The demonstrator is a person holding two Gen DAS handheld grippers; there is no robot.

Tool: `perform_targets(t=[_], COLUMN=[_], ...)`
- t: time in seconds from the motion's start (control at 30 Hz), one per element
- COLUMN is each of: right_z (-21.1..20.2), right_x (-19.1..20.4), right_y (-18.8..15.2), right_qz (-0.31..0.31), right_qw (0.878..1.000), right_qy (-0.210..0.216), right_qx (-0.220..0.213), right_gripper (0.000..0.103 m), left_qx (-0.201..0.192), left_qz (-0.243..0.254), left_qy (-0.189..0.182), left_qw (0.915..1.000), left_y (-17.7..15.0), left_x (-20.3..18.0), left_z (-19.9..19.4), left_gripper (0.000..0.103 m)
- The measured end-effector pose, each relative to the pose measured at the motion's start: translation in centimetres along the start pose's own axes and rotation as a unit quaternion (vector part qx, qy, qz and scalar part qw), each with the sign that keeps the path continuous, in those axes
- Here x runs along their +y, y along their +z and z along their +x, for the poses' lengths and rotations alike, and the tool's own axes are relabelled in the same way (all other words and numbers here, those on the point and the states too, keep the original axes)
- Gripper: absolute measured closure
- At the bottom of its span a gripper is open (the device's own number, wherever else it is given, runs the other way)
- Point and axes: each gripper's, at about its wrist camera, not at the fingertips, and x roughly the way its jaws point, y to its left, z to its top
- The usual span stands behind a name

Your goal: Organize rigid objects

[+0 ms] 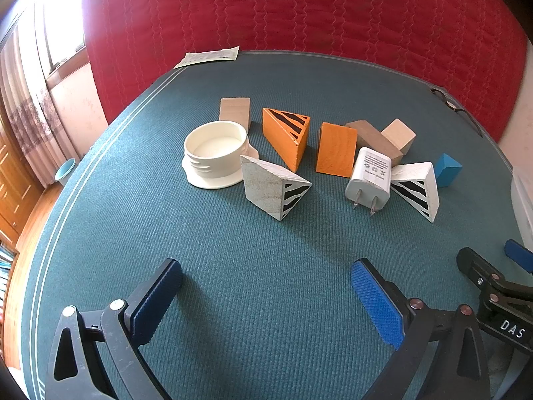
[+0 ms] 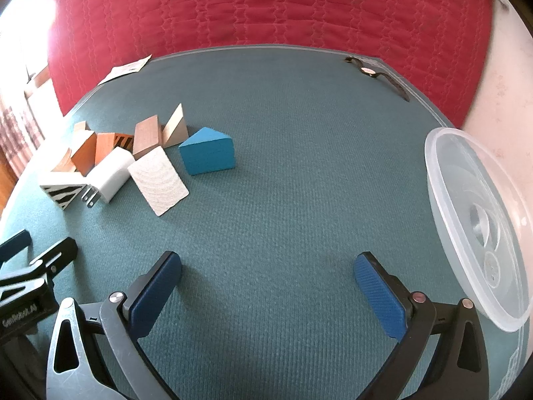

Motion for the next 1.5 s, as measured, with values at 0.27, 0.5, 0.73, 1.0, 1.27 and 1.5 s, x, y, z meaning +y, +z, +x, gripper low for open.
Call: perform_targets(t=[0.27,0.5,0.73,1.0,1.27,1.5], right_z=[-0.2,0.0,0.0,-0.1,-0.1,-0.1], right_x=[0.0,0.4,0.5,0.8,1.1,1.4], right_y=[-0.4,-0.2,-0.3,-0.2,-0.3,-0.3], right_qz=[-0.035,-0.049,-0.049,-0.05,-0.057,-0.069], right_qw=[0.999,0.998,0.998,0.998,0.998,0.996], right_qy=[0.026,0.032,0.032,0.033,0.039,0.05], right_qx=[0.0,0.002,0.001,0.002,0.002,0.001], right_gripper=[0.0,0.0,0.0,0.0,0.0,0.0], left_qx=[-0.001,-0.002,-0.015,-0.025,-0.027,-0.03], left_qz=[0.0,-0.001,-0.035,-0.039,-0.025,-0.018], left_qy=[-0.002,-0.012,-0.039,-0.033,-0.043,-0.067], left_qw=[1.0,0.9999,0.9985,0.9984,0.9984,0.9971], left_y=[0.0,0.3,0.7,2.3,3.8,4.7], left_x=[0.5,0.7,1.8,2.1,1.9,2.0], left_z=[-0.3,-0.2,-0.5,0.3,1.3,1.9], left_gripper=[0.0,0.0,0.001,0.013,0.026,0.028])
